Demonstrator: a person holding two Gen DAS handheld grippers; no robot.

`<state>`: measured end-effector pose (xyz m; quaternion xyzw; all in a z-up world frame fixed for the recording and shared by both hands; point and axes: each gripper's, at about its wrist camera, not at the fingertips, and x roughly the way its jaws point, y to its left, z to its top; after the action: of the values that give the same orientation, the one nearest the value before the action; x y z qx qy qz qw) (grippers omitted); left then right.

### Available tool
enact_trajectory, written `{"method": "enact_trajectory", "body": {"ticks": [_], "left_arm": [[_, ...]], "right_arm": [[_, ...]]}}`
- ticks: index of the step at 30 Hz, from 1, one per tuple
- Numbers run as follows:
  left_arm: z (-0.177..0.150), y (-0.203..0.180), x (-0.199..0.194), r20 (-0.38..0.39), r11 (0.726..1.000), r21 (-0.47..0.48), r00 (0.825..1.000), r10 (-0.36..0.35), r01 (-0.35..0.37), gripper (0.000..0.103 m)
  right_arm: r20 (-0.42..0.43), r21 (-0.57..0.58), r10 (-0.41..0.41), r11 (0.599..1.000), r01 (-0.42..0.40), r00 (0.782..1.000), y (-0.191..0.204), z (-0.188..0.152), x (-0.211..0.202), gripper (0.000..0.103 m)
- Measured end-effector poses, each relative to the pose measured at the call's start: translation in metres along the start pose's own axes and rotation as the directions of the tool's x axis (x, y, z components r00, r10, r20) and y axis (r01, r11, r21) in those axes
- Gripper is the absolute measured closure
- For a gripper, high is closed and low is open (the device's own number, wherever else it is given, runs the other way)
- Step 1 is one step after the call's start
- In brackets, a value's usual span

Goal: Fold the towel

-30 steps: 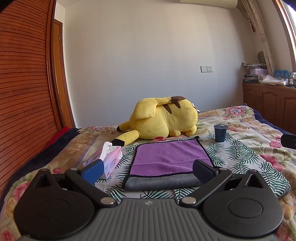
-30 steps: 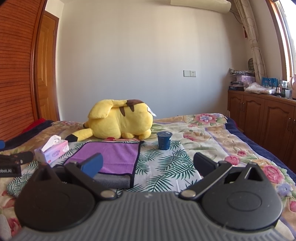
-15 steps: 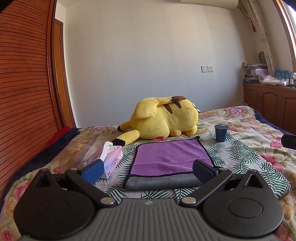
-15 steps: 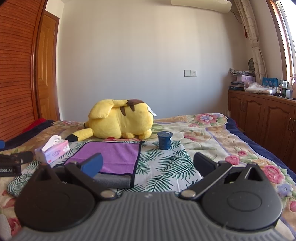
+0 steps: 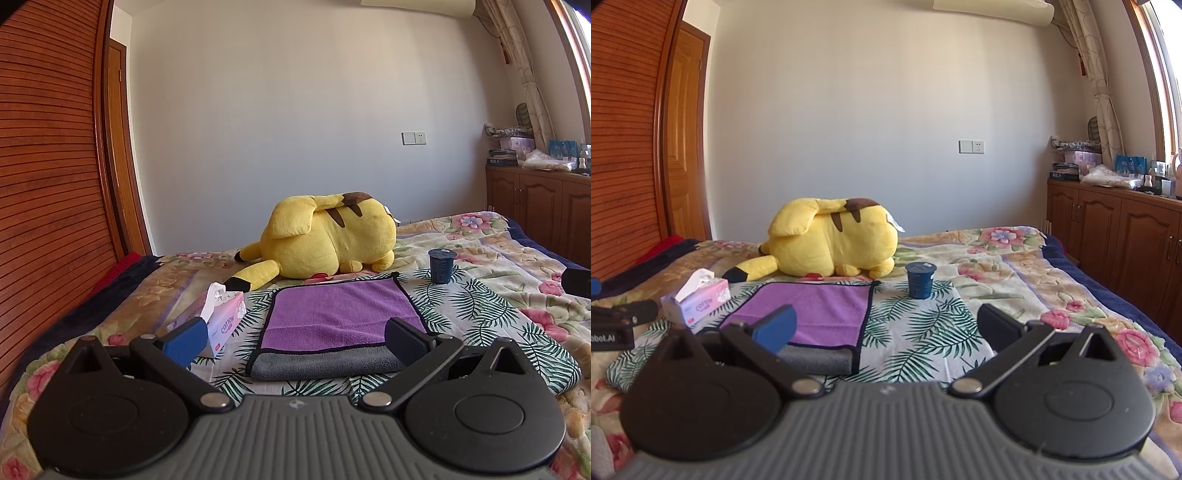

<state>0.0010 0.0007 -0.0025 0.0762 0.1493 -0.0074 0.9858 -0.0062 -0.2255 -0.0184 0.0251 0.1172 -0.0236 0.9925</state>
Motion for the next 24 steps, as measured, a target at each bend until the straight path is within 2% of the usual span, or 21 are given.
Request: {"method": "enact_trajectory", "body": {"ticks": [15,24], "left_arm": [[0.000,0.004,0.004,-0.013,1.000,0.007,1.000,-0.003,0.003,0.005],[0.000,-0.007,0.012,-0.044,0.998,0.062,0.999,-0.027,0.029,0.005]], "right_arm": [[-0.008,-0.002,0.008,1.000,-0.008,1.000,0.004,0.000,0.000,0.000],[-0.020,0.013,0.027,1.000,-0.027,0.999,0.002,0.005,0.004,0.000]]}}
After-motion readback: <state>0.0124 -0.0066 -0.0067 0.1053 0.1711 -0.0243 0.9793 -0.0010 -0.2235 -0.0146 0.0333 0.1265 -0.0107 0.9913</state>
